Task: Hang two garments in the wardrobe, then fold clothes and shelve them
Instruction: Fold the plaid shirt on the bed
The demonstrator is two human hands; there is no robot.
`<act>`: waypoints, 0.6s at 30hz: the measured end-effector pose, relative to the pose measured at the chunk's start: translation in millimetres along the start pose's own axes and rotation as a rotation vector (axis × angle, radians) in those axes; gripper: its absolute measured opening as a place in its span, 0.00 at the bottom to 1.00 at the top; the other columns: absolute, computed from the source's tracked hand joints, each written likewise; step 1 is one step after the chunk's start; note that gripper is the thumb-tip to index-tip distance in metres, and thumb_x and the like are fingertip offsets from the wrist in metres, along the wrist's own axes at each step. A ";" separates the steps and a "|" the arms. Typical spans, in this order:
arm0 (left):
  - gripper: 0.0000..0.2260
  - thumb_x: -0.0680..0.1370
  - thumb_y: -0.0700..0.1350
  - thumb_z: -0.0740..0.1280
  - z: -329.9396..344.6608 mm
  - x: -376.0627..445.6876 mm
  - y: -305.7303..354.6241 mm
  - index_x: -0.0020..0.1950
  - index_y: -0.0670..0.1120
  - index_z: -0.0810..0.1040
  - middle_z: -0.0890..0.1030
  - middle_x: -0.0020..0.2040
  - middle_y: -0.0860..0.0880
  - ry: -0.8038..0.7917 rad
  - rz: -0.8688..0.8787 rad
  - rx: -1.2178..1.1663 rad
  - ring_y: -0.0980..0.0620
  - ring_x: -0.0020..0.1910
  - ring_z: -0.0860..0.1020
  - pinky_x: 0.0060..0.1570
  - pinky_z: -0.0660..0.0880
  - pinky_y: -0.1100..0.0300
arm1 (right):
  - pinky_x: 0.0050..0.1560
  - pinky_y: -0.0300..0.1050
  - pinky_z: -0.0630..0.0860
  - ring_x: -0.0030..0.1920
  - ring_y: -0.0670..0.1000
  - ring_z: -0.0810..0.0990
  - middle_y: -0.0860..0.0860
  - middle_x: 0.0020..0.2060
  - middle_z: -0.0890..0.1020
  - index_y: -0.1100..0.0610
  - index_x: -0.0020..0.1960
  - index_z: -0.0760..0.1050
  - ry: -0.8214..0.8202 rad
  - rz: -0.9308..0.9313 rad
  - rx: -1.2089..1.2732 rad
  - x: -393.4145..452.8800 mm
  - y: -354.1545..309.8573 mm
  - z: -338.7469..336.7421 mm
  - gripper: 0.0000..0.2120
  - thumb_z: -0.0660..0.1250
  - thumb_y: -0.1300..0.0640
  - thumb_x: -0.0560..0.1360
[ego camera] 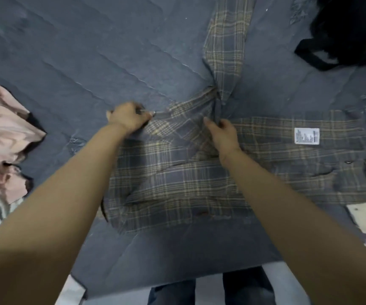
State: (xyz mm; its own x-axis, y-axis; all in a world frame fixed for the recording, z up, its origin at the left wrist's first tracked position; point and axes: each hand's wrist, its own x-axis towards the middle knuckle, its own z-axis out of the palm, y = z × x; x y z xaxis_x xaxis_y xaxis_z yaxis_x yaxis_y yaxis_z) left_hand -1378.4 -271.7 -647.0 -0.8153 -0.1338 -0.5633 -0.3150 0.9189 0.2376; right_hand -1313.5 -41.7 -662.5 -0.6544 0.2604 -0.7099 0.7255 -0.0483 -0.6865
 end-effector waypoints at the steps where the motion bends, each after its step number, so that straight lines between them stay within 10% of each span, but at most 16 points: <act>1: 0.15 0.79 0.57 0.65 -1.5 1.9 -3.8 0.54 0.46 0.80 0.81 0.56 0.42 -0.013 0.052 -0.037 0.43 0.61 0.75 0.66 0.63 0.48 | 0.42 0.37 0.74 0.45 0.49 0.77 0.51 0.43 0.80 0.58 0.49 0.77 0.049 -0.018 0.055 -1.7 -2.1 3.6 0.10 0.67 0.51 0.78; 5: 0.12 0.79 0.46 0.68 -24.6 -20.6 -19.7 0.46 0.37 0.79 0.75 0.39 0.43 -0.077 0.353 -0.383 0.51 0.38 0.73 0.42 0.69 0.59 | 0.47 0.45 0.71 0.41 0.51 0.70 0.55 0.36 0.71 0.56 0.35 0.69 0.105 -0.139 0.193 -32.6 0.6 -2.8 0.17 0.67 0.51 0.78; 10: 0.06 0.78 0.41 0.69 -42.0 -75.1 -64.7 0.40 0.46 0.79 0.74 0.42 0.50 -0.193 0.555 -0.528 0.57 0.41 0.73 0.46 0.68 0.69 | 0.49 0.42 0.71 0.42 0.50 0.72 0.54 0.33 0.71 0.61 0.31 0.69 0.030 -0.181 -0.033 -89.8 44.0 -25.2 0.20 0.67 0.53 0.78; 15: 0.08 0.79 0.47 0.65 10.1 -85.0 -97.6 0.54 0.49 0.81 0.77 0.61 0.53 -0.157 0.471 0.189 0.49 0.63 0.72 0.64 0.60 0.55 | 0.39 0.45 0.63 0.31 0.51 0.65 0.52 0.27 0.65 0.59 0.30 0.63 -0.005 -0.109 -0.491 -97.8 77.1 -27.8 0.21 0.65 0.58 0.79; 18: 0.10 0.75 0.47 0.66 15.5 -83.5 -97.5 0.54 0.56 0.81 0.79 0.57 0.59 -0.135 0.431 0.119 0.53 0.62 0.74 0.62 0.56 0.57 | 0.37 0.46 0.66 0.31 0.48 0.68 0.47 0.27 0.69 0.53 0.32 0.66 0.082 -0.150 -0.568 -94.3 69.5 -32.0 0.17 0.65 0.56 0.78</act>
State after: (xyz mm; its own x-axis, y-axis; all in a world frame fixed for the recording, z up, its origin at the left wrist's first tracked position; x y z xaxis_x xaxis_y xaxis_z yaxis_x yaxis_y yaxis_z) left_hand -1272.1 -344.3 -635.4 -0.7866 0.3115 -0.5331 0.1025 0.9173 0.3848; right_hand -1194.6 -38.7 -638.3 -0.7564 0.2992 -0.5816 0.6416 0.5123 -0.5709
